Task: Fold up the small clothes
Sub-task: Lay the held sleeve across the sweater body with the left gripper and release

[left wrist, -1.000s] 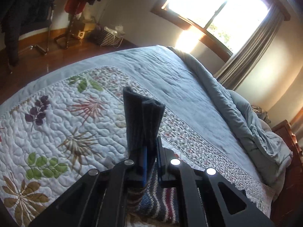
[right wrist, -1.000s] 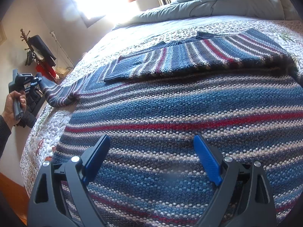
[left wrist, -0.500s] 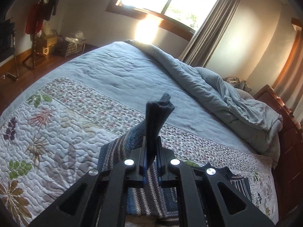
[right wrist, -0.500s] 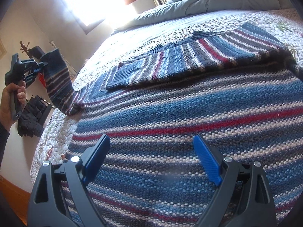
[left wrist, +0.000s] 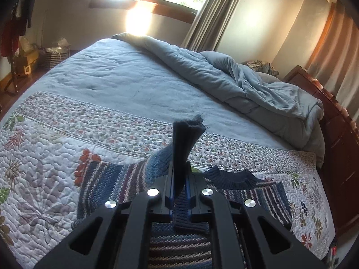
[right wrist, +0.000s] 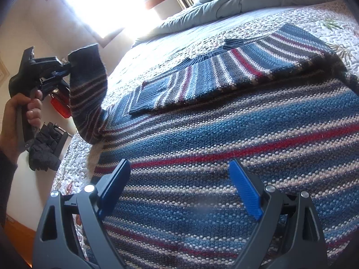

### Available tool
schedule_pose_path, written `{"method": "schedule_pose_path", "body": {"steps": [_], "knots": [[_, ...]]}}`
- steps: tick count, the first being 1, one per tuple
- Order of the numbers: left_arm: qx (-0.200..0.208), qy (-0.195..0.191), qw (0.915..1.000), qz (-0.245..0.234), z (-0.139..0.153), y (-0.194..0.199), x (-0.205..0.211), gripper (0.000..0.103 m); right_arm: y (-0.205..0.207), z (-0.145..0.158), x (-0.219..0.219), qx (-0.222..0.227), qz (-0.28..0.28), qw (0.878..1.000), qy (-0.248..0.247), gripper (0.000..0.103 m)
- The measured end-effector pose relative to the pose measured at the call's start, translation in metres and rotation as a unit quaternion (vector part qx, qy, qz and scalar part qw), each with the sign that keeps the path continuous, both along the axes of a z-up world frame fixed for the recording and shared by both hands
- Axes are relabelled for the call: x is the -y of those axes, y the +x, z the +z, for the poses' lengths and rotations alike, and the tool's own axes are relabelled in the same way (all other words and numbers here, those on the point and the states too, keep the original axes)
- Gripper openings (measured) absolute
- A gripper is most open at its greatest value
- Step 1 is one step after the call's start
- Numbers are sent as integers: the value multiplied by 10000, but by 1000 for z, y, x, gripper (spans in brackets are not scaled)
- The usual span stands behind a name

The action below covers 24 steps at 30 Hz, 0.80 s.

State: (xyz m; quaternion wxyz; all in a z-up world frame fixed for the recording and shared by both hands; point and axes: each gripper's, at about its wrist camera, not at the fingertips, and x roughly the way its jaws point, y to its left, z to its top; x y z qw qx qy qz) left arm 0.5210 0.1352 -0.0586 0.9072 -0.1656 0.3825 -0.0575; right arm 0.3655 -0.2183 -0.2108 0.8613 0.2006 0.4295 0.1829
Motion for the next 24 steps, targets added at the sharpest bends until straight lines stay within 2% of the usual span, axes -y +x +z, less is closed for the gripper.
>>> {"method": "schedule_pose_path", "body": {"steps": [8, 15, 18, 24], "knots": [[-52, -8, 9993, -371, -12, 10, 73, 7, 4, 3, 18, -77, -170, 9995, 249, 89], [-197, -8, 9978, -626, -52, 6, 137, 7, 6, 1, 39, -221, -386, 9977, 517, 89], [-242, -64, 9978, -611, -69, 3, 154, 7, 6, -1, 49, -296, -480, 9964, 637, 89], [-240, -183, 9992, -278, -97, -4, 177, 7, 7, -4, 62, -405, -621, 9939, 815, 89]]}}
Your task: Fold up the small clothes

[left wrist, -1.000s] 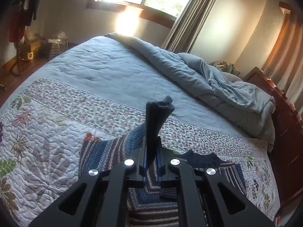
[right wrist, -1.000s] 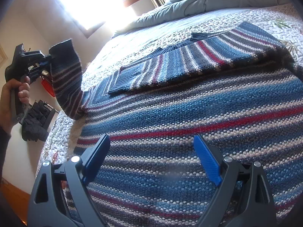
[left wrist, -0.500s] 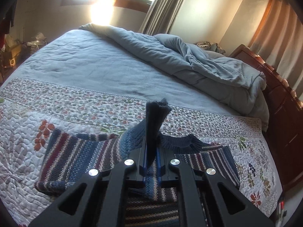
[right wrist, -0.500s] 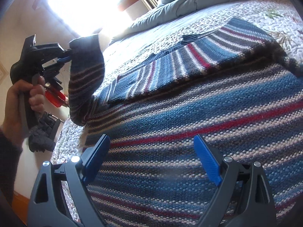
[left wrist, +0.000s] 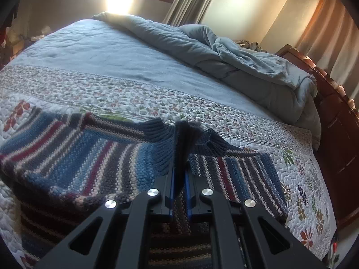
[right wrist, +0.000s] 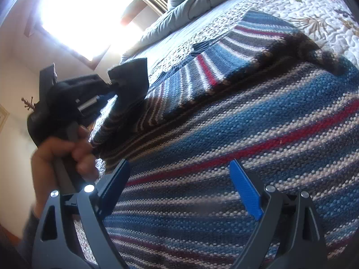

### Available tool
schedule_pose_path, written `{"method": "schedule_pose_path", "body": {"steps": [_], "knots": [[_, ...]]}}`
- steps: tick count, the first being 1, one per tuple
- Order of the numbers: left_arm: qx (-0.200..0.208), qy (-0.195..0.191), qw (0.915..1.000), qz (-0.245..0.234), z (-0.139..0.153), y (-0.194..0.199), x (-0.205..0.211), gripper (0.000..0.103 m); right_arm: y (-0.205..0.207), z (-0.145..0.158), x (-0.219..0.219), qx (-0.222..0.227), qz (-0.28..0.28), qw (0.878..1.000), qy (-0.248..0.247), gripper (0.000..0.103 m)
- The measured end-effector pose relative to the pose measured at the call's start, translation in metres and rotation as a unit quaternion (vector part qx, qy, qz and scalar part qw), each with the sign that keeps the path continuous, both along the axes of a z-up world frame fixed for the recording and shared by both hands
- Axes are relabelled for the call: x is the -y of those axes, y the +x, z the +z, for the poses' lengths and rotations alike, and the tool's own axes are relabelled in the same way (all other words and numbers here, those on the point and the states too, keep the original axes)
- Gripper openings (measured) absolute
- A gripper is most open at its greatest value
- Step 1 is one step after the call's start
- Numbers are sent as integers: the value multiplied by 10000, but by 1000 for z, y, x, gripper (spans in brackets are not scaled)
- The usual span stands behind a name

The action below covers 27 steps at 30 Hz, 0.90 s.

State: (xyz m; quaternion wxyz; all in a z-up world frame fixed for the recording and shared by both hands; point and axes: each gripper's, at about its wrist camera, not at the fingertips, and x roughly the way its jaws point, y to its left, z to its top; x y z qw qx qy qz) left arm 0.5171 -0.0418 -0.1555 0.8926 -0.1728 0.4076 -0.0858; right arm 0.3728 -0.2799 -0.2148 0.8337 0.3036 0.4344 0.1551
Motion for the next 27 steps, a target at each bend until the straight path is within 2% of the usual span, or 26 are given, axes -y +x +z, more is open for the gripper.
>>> {"method": "schedule_pose_path", "body": {"steps": [9, 10, 11, 12, 14, 15, 16, 17, 21, 24, 27], "knots": [[-201, 91, 9998, 16, -44, -11, 32, 9, -1, -2, 22, -51, -283, 9995, 124, 89], [-290, -13, 9996, -21, -50, -12, 31, 13, -2, -3, 23, -52, -281, 9995, 111, 89], [-387, -138, 9991, -65, -55, -14, 30, 25, -2, -3, 24, -46, -264, 9996, 99, 89], [-453, -263, 9986, -119, -60, -15, 28, 32, -2, -4, 24, -41, -251, 9996, 91, 89], [-390, -541, 9974, -271, -60, -24, 26, 58, -1, -5, 23, -11, -217, 9997, 73, 89], [-314, -614, 9971, -336, -56, -29, 25, 65, -1, -5, 23, -1, -199, 9998, 74, 89], [-233, -693, 9964, -425, -51, -38, 22, 78, -1, -5, 24, 15, -162, 9998, 101, 89], [-188, -710, 9962, -465, -46, -44, 19, 87, 0, -5, 24, 43, -140, 9997, 177, 90], [-81, -547, 9971, -529, -34, -76, -1, 95, -1, -3, 29, 75, 1, 9990, 434, 89], [5, 37, 9998, -184, -32, -109, -26, 99, 2, 10, 33, 115, 222, 9970, 733, 87], [58, 488, 9988, -13, -34, -133, -51, 99, 43, 29, 32, -34, 696, 9892, 1289, 85]]}}
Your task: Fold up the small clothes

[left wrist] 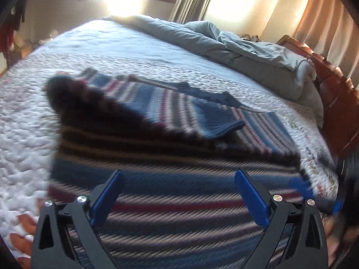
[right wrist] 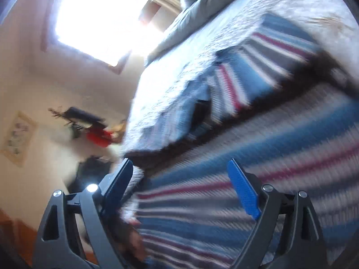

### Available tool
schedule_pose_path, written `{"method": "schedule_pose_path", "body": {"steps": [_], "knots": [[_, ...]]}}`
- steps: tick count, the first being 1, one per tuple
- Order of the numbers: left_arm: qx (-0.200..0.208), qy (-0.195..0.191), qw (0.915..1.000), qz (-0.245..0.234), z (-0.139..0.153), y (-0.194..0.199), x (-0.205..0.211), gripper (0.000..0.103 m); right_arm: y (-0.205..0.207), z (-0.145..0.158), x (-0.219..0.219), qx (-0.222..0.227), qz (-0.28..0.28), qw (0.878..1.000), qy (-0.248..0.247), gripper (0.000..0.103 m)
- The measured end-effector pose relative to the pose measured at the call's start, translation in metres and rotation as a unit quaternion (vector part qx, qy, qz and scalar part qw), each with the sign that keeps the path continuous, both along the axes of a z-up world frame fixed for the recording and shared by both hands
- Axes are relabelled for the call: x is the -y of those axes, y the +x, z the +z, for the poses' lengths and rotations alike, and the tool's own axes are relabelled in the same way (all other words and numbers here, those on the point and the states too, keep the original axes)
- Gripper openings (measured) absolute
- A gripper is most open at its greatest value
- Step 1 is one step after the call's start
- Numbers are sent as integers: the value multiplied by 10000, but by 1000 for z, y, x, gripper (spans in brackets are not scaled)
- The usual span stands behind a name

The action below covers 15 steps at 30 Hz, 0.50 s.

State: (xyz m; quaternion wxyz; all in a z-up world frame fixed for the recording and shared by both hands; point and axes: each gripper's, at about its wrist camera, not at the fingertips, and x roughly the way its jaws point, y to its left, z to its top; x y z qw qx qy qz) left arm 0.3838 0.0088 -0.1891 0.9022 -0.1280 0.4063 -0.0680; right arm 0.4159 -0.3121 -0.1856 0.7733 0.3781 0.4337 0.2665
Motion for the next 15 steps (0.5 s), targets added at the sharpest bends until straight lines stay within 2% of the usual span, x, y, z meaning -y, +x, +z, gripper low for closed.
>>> {"method": "schedule_pose_path", "body": {"steps": [1, 3, 4, 7, 8, 10, 14, 15], "knots": [[62, 53, 9999, 58, 0, -7, -8, 99, 24, 2, -4, -232, 251, 9990, 299, 82], [54, 12, 9999, 87, 0, -7, -19, 99, 71, -5, -12, -841, 428, 9930, 716, 58], [13, -104, 9999, 48, 1, -3, -25, 99, 85, -10, -15, -1035, 402, 9914, 693, 52], [139, -380, 9991, 120, 4, 0, -39, 99, 116, -26, -31, -1582, 371, 9856, 460, 50], [152, -402, 9990, 107, 4, 1, -41, 99, 119, -31, -35, -1723, 281, 9843, 262, 51], [101, -364, 9991, 165, 2, 2, -46, 99, 123, -41, -41, -1928, 132, 9810, 184, 51], [78, -578, 9981, 184, -2, -1, -56, 99, 135, -53, -50, -1964, -133, 9804, 85, 51], [76, -585, 9981, 158, -3, -1, -56, 99, 138, -54, -51, -1967, -199, 9803, 33, 48]]}}
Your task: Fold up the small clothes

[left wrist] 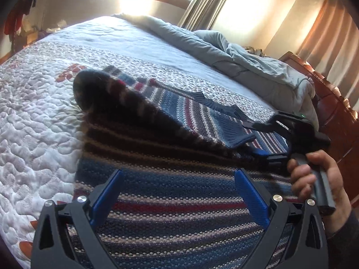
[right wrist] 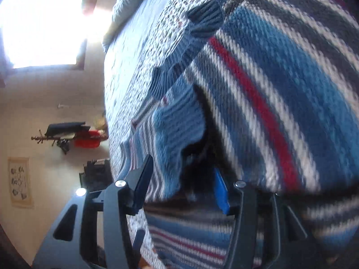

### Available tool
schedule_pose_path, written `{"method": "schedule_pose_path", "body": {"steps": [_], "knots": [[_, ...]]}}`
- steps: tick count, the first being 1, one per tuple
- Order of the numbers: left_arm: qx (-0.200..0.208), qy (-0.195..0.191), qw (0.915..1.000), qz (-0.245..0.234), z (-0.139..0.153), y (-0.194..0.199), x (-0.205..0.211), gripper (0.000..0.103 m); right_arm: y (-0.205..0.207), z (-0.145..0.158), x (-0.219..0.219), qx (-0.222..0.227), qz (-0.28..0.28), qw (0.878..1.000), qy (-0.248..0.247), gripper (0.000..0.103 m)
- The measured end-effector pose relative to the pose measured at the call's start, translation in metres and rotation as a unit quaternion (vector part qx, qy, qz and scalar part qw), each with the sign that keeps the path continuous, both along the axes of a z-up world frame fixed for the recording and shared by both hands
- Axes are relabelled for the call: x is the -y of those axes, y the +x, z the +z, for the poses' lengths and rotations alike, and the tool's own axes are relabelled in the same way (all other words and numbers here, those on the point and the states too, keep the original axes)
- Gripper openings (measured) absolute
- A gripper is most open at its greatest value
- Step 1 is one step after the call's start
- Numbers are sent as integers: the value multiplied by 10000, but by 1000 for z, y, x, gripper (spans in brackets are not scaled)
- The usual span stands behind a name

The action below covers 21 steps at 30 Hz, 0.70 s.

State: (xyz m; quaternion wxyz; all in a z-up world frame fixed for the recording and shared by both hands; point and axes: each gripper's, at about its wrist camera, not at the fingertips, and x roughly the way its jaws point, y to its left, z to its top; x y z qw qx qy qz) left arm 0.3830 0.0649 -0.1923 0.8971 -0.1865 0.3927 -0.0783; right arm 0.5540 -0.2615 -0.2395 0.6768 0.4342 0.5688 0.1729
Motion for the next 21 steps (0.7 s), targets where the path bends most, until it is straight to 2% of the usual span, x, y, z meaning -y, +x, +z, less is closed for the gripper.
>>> {"method": "schedule_pose_path", "body": {"steps": [1, 2, 3, 4, 9, 12, 15, 21], "knots": [[9, 24, 10000, -6, -1, 0, 0, 99, 5, 0, -1, 15, -79, 9999, -84, 46], [15, 29, 10000, -35, -2, 0, 1, 99, 11, 0, -2, 45, -63, 9999, -140, 38], [22, 12, 10000, -74, -2, 0, 2, 99, 16, 2, -5, 114, 1, 9997, -224, 15], [32, -39, 9999, -109, -4, 0, 1, 99, 20, 9, -9, 274, 128, 9989, -369, 7], [-97, -399, 9992, 21, -13, -1, -15, 99, 36, 61, -13, 1149, 316, 9873, -1051, 7], [-228, -910, 9955, 111, -19, -1, -30, 99, 43, 102, -2, 1642, 402, 9754, -1418, 7], [-239, -1089, 9937, 147, -21, -1, -36, 99, 47, 122, 18, 1798, 410, 9688, -1653, 7], [-196, -1046, 9943, -45, -20, -1, -27, 99, 42, 122, 64, 1766, 414, 9676, -1757, 7]]}}
